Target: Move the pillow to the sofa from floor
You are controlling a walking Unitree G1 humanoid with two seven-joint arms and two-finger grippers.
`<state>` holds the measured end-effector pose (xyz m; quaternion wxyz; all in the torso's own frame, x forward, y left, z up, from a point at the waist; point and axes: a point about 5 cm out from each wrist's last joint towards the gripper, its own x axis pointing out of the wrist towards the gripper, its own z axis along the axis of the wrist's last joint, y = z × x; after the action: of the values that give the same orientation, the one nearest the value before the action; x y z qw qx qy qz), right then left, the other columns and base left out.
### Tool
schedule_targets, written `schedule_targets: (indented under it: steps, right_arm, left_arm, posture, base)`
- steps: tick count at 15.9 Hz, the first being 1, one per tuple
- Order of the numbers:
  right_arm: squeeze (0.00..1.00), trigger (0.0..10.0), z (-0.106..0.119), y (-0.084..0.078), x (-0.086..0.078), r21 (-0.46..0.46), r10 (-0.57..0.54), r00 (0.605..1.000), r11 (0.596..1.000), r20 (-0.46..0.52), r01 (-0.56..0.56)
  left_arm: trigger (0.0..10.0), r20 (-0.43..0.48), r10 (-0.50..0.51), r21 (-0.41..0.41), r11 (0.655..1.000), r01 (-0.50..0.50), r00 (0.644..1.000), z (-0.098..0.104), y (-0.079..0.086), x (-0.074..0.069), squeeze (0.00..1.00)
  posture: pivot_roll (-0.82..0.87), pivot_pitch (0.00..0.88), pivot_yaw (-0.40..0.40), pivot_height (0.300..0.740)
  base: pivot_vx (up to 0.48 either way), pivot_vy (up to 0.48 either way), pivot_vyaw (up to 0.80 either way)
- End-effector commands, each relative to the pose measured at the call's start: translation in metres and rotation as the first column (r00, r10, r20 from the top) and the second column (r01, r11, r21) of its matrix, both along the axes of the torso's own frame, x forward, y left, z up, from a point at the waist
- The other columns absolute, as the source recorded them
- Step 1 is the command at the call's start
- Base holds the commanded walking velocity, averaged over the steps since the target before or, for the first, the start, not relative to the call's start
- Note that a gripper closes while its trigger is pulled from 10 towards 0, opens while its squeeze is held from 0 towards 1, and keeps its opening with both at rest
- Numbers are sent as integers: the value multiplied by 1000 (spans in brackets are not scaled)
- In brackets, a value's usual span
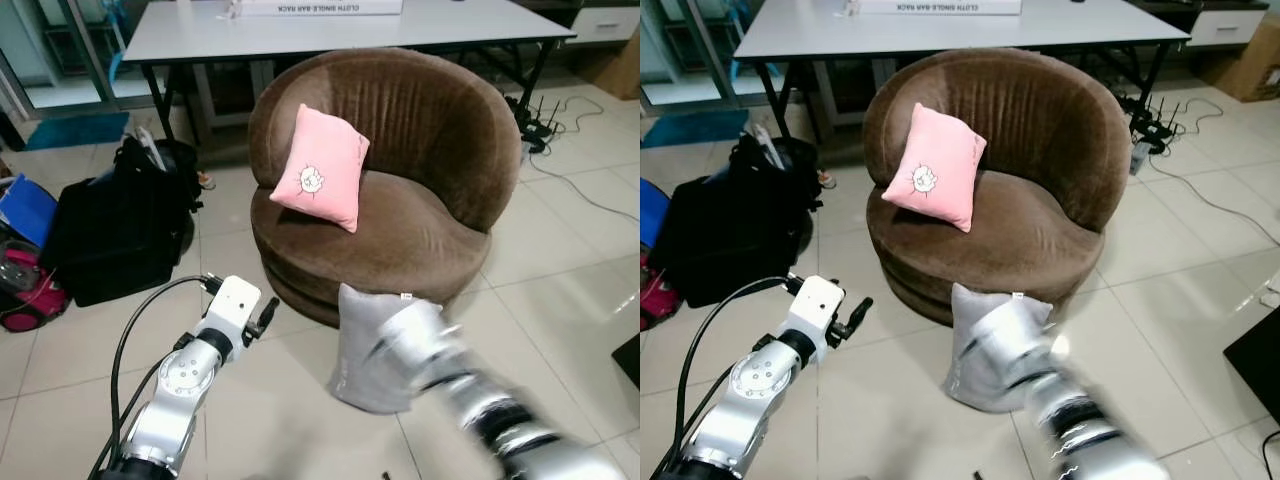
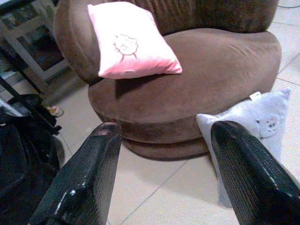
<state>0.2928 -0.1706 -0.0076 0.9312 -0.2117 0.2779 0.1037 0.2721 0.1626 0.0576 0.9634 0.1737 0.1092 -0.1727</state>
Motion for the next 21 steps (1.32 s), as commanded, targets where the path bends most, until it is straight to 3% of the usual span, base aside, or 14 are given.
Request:
schedule_targets:
  steps: [1, 2, 7, 15, 18, 21]
  right_arm:
    - [0, 10000, 11, -2, 7, 127, -37, 997, 992, 64, 29]
    - [0, 10000, 16, -4, 4, 209, -82, 990, 976, 112, 57]
    - [0, 10000, 16, -7, -5, 293, -172, 977, 947, 126, 129]
    - [0, 10000, 33, 0, 5, 256, -66, 983, 966, 169, 21]
    - [0, 10000, 33, -3, 5, 258, -78, 984, 966, 158, 35]
    - [0, 10000, 33, -9, 4, 266, -111, 983, 961, 145, 69]
  left_arm:
    - [10000, 43, 7, 11, 1000, -8, 999, 8, 1, 4, 0]
    - [10000, 59, 12, 6, 1000, -12, 998, 10, 4, 6, 0]
    - [10000, 58, 20, -2, 1000, -20, 998, 8, 4, 7, 0]
    - [10000, 73, 34, 10, 999, -34, 997, 11, 11, 10, 0]
    - [10000, 77, 25, 16, 1000, -27, 997, 12, 11, 10, 0]
    - [10000, 66, -20, 43, 999, 17, 998, 11, 6, 11, 0]
  posture:
    - [106, 0, -1, 740]
    - [106, 0, -1, 740]
    - [66, 0, 39, 740]
    - [93, 0, 19, 740]
    - [91, 0, 23, 740]
    - [85, 0, 28, 740]
  base:
    - [0, 0, 0]
    - [292, 0, 0]
    - [383, 0, -574]
    - [412, 0, 64]
    - [412, 0, 715]
    - [127, 0, 0]
